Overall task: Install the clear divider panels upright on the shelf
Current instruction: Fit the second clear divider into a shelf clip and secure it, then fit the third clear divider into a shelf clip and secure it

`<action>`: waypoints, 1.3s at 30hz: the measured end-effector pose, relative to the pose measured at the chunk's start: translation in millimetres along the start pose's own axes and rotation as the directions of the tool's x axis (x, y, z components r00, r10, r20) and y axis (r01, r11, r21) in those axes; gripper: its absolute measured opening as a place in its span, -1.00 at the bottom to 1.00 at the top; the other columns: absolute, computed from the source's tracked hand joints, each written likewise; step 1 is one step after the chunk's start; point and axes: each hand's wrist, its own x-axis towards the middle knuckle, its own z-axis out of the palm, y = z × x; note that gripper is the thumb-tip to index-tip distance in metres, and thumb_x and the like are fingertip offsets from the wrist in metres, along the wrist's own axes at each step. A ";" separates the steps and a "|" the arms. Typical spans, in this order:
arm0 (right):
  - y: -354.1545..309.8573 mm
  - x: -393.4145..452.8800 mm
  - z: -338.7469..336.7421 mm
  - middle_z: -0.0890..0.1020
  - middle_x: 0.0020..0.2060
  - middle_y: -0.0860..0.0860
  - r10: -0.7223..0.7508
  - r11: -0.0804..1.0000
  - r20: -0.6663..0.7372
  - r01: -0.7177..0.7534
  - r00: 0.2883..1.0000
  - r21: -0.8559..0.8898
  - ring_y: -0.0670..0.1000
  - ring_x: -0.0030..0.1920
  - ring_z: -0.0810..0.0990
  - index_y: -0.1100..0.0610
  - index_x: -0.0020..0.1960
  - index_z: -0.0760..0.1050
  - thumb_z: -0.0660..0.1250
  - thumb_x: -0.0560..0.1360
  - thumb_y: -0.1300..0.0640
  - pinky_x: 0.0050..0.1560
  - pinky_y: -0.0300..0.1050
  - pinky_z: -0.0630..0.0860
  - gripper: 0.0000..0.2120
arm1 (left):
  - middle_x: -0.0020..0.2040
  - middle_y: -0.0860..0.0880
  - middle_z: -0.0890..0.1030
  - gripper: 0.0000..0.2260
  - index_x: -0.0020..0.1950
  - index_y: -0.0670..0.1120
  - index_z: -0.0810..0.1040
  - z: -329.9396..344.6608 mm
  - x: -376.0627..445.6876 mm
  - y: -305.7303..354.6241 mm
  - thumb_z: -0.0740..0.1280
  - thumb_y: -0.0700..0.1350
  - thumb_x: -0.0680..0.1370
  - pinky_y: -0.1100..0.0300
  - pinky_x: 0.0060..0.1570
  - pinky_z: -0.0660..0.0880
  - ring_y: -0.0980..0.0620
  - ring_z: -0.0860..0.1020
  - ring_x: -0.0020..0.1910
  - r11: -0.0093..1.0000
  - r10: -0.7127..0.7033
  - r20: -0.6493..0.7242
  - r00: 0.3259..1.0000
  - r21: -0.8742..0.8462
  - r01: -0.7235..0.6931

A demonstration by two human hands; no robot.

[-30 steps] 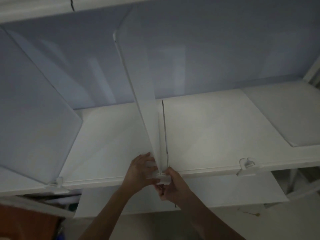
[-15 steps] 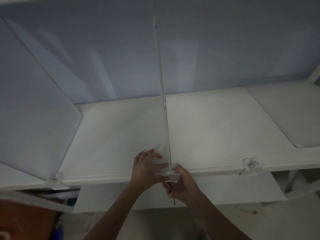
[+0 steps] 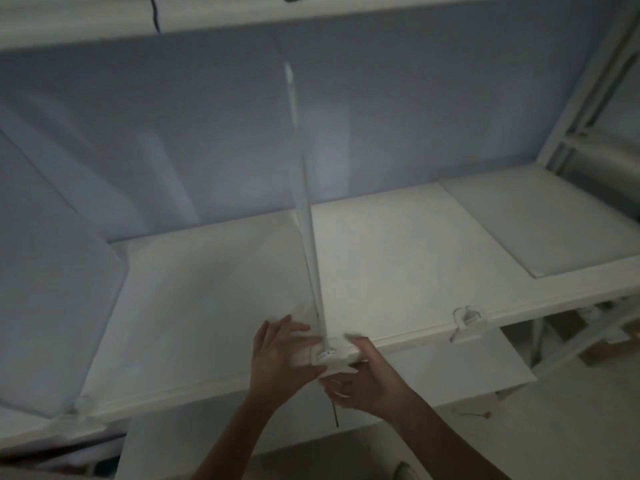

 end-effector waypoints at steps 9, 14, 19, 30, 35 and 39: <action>5.5 -99.0 -78.9 0.66 0.12 0.17 -0.326 0.945 -0.324 0.302 0.888 -0.125 0.16 0.16 0.60 0.15 0.27 0.42 0.25 0.53 -0.04 0.05 0.00 0.53 -0.61 | -0.40 -0.09 0.60 -0.65 -0.06 0.08 0.50 15.7 -44.7 28.2 0.24 0.12 0.20 0.27 -0.28 0.37 -0.09 0.59 -0.44 0.988 0.063 -0.207 0.976 -0.127 -0.090; 8.2 -166.9 -132.6 0.67 0.12 0.07 -0.563 0.819 -0.486 0.531 0.668 -0.218 0.07 0.22 0.57 0.09 0.36 0.39 0.40 0.38 -0.12 0.09 -0.03 0.53 -0.39 | -0.44 -0.01 0.58 -0.75 -0.14 0.07 0.48 38.0 -49.4 98.9 0.14 0.20 0.46 0.25 -0.30 0.35 0.00 0.56 -0.39 0.939 0.257 -0.148 0.955 -0.194 -0.283; -13.8 -223.8 -147.6 0.30 0.44 -0.22 -0.804 0.594 -0.367 0.595 0.469 -0.542 -0.11 0.45 0.25 -0.21 0.50 0.13 0.41 0.25 -0.32 0.42 -0.04 0.26 -0.11 | 0.34 -0.14 0.42 -0.32 0.33 0.06 0.34 39.5 5.5 150.6 0.27 0.26 0.24 -0.14 0.24 0.37 -0.11 0.27 0.36 0.919 0.297 0.023 0.954 -0.279 -0.280; -124.3 -270.0 -206.5 -0.15 0.51 -0.17 -0.901 0.298 -0.159 0.308 0.404 -0.904 -0.25 0.39 -0.13 -0.07 0.54 -0.32 0.50 0.37 0.01 0.33 -0.29 -0.03 0.11 | 0.53 -0.07 -0.30 -0.03 0.52 0.09 -0.19 72.8 141.8 248.8 0.33 0.35 0.36 -0.23 0.42 -0.10 -0.11 -0.29 0.50 0.967 0.214 0.276 0.937 -0.197 -0.163; -155.0 -278.8 -238.4 -0.11 0.55 -0.06 -0.879 0.300 -0.140 0.300 0.456 -0.906 -0.20 0.41 -0.06 0.01 0.55 -0.31 0.48 0.41 0.10 0.23 -0.39 0.02 0.07 | 0.54 -0.09 -0.27 -0.06 0.53 0.06 -0.18 95.7 161.1 274.5 0.31 0.34 0.38 -0.21 0.42 -0.10 -0.14 -0.26 0.51 0.989 0.115 0.344 0.932 -0.125 -0.076; -173.8 -278.8 -262.8 -0.14 0.56 -0.02 -0.854 0.296 -0.127 0.270 0.504 -0.916 0.00 0.55 -0.10 0.00 0.55 -0.31 0.48 0.40 0.03 0.44 -0.16 0.05 0.08 | 0.54 -0.10 -0.25 -0.07 0.53 0.05 -0.18 111.8 166.7 287.3 0.32 0.32 0.39 -0.20 0.43 -0.07 -0.14 -0.22 0.51 0.996 0.040 0.351 0.936 -0.093 -0.008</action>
